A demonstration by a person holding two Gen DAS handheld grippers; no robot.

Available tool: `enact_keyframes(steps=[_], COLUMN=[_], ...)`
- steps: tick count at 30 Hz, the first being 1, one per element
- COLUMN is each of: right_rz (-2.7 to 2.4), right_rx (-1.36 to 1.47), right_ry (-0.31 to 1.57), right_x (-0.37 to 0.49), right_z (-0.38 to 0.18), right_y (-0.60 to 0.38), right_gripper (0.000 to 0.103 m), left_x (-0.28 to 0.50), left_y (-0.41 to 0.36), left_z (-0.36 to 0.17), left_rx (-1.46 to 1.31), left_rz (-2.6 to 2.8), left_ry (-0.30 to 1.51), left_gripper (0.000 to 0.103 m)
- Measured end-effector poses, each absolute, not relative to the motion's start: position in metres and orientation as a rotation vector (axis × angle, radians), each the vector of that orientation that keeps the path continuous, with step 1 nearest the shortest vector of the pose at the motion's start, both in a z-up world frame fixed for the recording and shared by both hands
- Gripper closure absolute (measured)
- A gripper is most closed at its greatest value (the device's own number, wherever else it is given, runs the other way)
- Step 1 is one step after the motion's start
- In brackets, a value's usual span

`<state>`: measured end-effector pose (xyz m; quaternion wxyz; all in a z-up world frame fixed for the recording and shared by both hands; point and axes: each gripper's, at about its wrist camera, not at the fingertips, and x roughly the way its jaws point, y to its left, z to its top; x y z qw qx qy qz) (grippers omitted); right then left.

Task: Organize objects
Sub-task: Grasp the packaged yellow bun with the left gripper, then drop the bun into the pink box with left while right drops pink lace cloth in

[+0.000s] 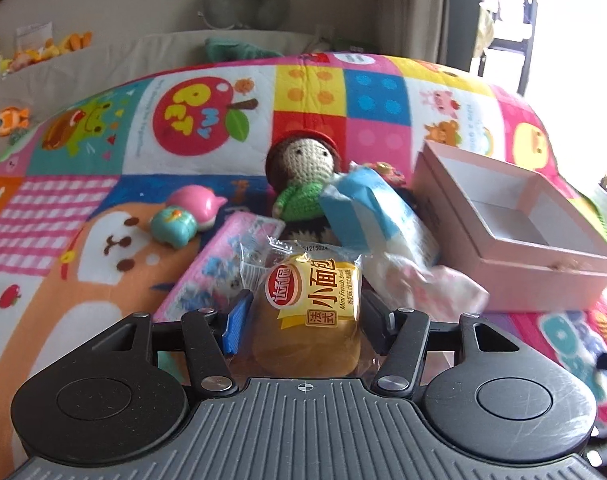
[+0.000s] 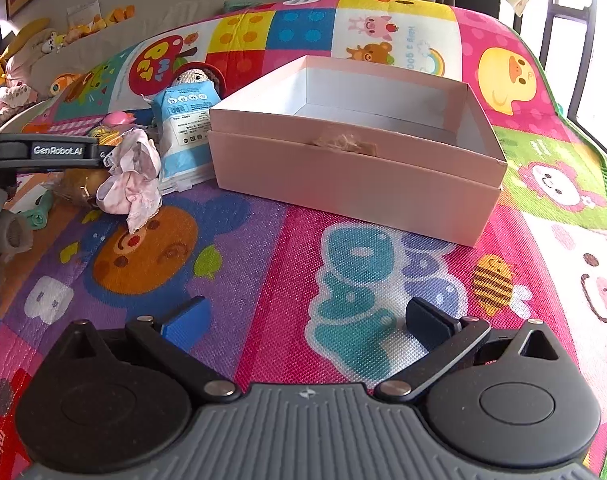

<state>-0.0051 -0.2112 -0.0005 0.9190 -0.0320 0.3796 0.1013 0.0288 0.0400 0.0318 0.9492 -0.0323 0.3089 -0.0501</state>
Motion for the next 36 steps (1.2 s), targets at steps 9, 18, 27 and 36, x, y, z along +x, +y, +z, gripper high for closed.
enact_keyframes(steps=[9,18,27,36], right_rz=[0.201,0.42,0.396,0.431], right_rx=[-0.079,-0.252,-0.269,-0.11], right_ry=[0.788,0.547,0.651,0.543], right_x=[-0.004,-0.019,0.037,-0.05], right_z=[0.001,0.024,0.017,0.075], right_y=[-0.207,-0.15,-0.105,-0.203], right_gripper=[0.0,0.0,0.06,0.072], left_x=[-0.069,-0.073,-0.081,-0.059], left_y=[0.034,0.076,0.07,0.026], left_z=[0.028,0.031,0.035,0.08], left_rx=[0.052,-0.075,-0.047,-0.063], left_rz=[-0.239,-0.152,-0.193,-0.383], left_ry=[0.662,0.685,0.692,0.593], left_gripper=[0.042,0.042,0.042,0.042])
